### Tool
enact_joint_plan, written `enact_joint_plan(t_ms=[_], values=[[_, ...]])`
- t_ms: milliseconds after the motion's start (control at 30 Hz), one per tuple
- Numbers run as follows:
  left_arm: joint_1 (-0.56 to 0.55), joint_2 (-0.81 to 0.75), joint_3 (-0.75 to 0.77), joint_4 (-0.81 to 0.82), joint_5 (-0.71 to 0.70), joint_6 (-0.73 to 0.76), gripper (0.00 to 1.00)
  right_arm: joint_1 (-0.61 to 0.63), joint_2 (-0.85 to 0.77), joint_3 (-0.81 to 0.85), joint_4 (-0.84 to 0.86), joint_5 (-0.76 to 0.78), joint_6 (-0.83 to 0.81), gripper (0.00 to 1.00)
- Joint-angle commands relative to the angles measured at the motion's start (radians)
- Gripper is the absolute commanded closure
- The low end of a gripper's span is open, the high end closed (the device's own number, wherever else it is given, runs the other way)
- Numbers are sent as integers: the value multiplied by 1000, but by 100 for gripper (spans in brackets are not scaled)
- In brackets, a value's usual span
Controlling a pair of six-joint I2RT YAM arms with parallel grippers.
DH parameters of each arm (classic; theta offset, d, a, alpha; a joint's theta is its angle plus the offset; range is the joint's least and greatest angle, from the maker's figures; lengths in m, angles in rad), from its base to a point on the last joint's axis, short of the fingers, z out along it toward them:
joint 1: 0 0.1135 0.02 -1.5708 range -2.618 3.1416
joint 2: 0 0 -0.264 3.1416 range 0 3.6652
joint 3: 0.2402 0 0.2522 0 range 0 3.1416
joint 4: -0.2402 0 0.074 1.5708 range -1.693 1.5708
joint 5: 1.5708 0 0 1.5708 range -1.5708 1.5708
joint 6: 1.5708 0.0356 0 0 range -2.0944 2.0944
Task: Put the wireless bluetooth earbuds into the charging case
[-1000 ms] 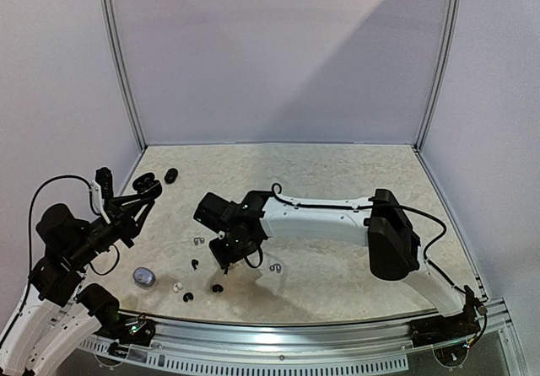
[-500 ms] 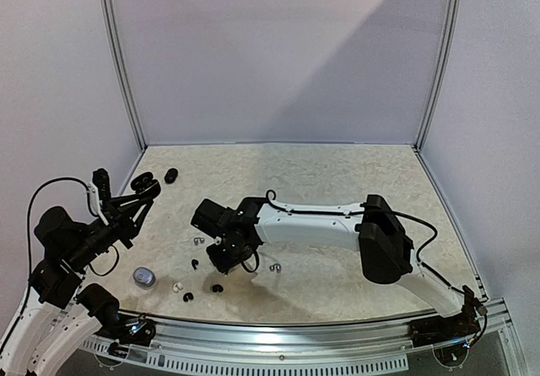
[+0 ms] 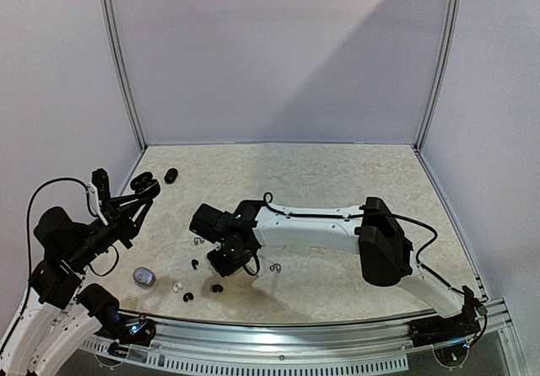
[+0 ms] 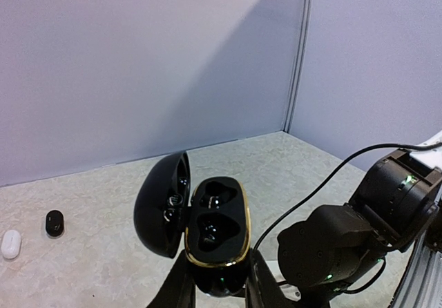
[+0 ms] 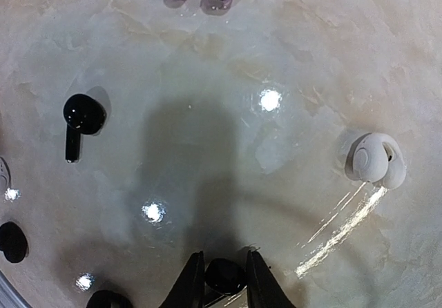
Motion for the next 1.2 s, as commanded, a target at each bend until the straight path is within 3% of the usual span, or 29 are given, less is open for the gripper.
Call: enact_joint_plan(t_ms=[0, 300, 567, 667, 900, 1167], values=[[11, -11, -11, 11, 0, 11, 100, 15, 0, -65, -64, -60, -103, 81], [12, -14, -13, 10, 4, 17, 100, 14, -60, -159, -145, -97, -250, 86], [11, -10, -15, 19, 24, 20, 100, 15, -180, -353, -143, -112, -287, 80], [12, -7, -16, 20, 28, 20, 100, 14, -187, -342, -157, -145, -292, 76], [12, -3, -16, 20, 31, 23, 100, 13, -144, -203, -228, -142, -238, 54], [12, -5, -17, 23, 36, 22, 100, 8, -106, -150, -233, -143, -24, 52]])
